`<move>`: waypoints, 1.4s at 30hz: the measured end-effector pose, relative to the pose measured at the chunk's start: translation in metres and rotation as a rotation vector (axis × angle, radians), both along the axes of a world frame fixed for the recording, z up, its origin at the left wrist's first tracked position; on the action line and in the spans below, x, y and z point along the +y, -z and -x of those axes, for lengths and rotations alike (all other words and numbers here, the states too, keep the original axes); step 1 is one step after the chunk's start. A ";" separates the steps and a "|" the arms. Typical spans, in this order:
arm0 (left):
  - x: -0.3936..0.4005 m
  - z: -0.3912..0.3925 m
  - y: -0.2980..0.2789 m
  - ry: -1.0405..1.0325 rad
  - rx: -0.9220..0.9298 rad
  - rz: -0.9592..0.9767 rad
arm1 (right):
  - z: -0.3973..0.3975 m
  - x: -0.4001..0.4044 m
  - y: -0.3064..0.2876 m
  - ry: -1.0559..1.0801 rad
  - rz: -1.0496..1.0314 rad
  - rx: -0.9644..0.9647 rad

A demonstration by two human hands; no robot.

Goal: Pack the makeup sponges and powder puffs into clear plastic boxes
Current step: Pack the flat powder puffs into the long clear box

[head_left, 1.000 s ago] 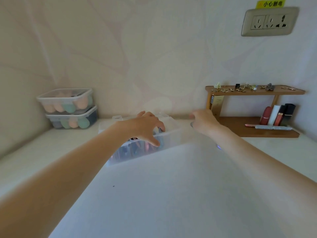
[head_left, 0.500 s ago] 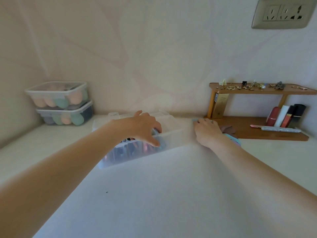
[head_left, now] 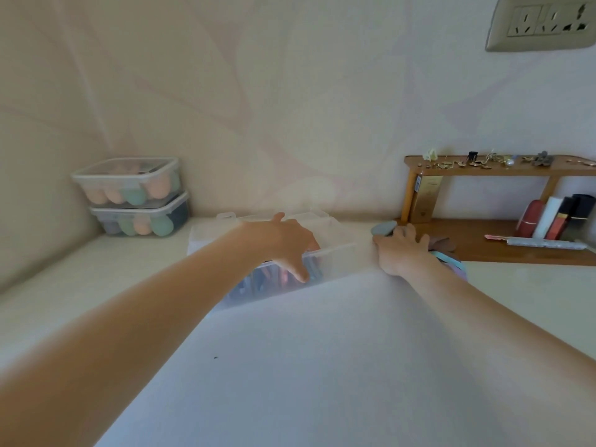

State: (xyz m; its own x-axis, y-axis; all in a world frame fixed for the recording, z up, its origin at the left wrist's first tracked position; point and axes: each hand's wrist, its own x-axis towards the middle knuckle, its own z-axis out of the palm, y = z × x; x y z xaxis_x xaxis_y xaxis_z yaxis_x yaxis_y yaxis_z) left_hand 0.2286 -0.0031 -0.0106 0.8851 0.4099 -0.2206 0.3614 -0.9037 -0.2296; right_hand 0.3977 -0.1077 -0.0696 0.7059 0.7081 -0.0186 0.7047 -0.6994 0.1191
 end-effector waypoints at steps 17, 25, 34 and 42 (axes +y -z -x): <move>-0.009 0.012 0.001 0.063 -0.072 0.014 | 0.010 -0.021 -0.043 0.052 -0.917 0.185; -0.017 0.022 0.000 0.078 -0.136 -0.013 | 0.078 -0.004 -0.075 -0.326 -1.161 0.292; -0.017 0.037 -0.001 0.088 -0.216 0.014 | 0.099 0.005 -0.042 -0.473 -0.882 0.169; -0.020 0.041 -0.001 0.070 -0.250 0.026 | 0.100 0.002 -0.046 -0.447 -0.798 0.146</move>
State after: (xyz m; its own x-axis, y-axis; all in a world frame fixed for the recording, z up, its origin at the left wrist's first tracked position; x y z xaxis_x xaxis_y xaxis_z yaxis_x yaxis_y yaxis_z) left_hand 0.1873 -0.0232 -0.0092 0.9394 0.3428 -0.0008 0.3404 -0.9330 -0.1171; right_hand 0.2974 -0.1058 -0.0234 0.3934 0.7549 0.5247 0.8988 -0.1957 -0.3923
